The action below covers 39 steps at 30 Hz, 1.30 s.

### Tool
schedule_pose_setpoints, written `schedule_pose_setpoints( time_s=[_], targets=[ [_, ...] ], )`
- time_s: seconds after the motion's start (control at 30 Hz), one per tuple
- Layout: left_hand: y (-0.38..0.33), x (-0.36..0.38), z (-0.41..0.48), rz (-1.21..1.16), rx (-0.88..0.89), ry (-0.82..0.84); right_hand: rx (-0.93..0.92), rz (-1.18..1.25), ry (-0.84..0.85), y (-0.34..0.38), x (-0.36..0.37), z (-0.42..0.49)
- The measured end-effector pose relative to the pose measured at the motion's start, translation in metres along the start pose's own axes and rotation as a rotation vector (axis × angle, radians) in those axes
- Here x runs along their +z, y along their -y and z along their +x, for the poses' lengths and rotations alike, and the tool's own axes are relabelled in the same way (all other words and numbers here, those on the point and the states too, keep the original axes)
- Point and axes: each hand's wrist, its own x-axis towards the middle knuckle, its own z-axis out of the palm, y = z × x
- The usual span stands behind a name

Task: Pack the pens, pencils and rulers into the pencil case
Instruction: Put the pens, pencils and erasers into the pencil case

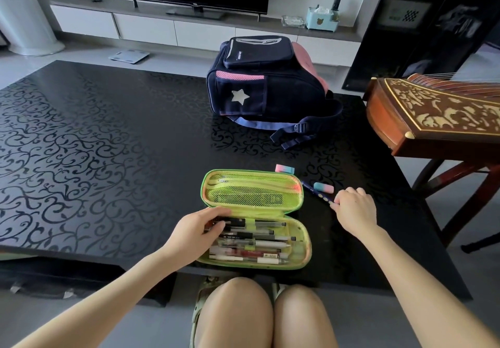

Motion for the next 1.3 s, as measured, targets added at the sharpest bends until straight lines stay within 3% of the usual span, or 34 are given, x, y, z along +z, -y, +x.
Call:
schedule_pose_setpoints(
  time_s=[0.07,0.13,0.2,0.3,0.43,0.53,0.6,0.67,0.73,0.8,0.9,1.07,1.17,1.3],
  targets=[
    [0.000,-0.001,0.000,-0.005,-0.013,-0.025,0.096,0.105,-0.070,0.004,-0.014,-0.007],
    [0.003,-0.001,0.001,-0.031,-0.044,-0.072,0.098,0.298,-0.246,0.015,-0.030,-0.020],
    [0.006,-0.002,0.002,-0.092,-0.098,-0.132,-0.098,0.393,-0.298,0.035,-0.045,-0.038],
    [0.005,-0.004,0.002,-0.153,-0.155,-0.187,-0.407,0.339,-0.207,0.077,-0.050,-0.066],
    [-0.004,-0.003,0.003,-0.059,-0.082,-0.132,-0.562,0.288,-0.162,0.108,-0.037,-0.075],
    [-0.008,-0.001,0.006,0.003,-0.025,-0.091,-0.518,0.453,-0.157,0.106,-0.037,-0.061],
    [-0.009,-0.003,0.010,0.003,-0.008,-0.106,-0.329,0.573,-0.185,0.091,-0.037,-0.040],
    [-0.008,-0.004,0.015,0.015,0.009,-0.123,-0.095,0.464,-0.207,0.065,-0.031,-0.011],
    [-0.008,-0.005,0.022,0.052,0.034,-0.125,0.042,0.251,-0.070,0.040,-0.020,0.014],
    [-0.009,-0.007,0.029,0.074,0.046,-0.127,-0.004,0.078,0.068,0.027,-0.008,0.028],
    [-0.010,-0.009,0.044,0.081,0.051,-0.134,-0.097,0.040,0.061,0.023,-0.001,0.039],
    [-0.012,-0.004,0.070,0.061,0.072,-0.151,-0.143,0.500,-0.037,0.054,-0.013,0.072],
    [-0.009,0.001,0.079,0.121,0.068,-0.173,-0.281,0.592,0.138,0.079,-0.014,0.095],
    [0.006,0.004,0.088,0.275,0.005,-0.172,-0.360,0.394,0.308,0.095,-0.012,0.112]
  ],
)
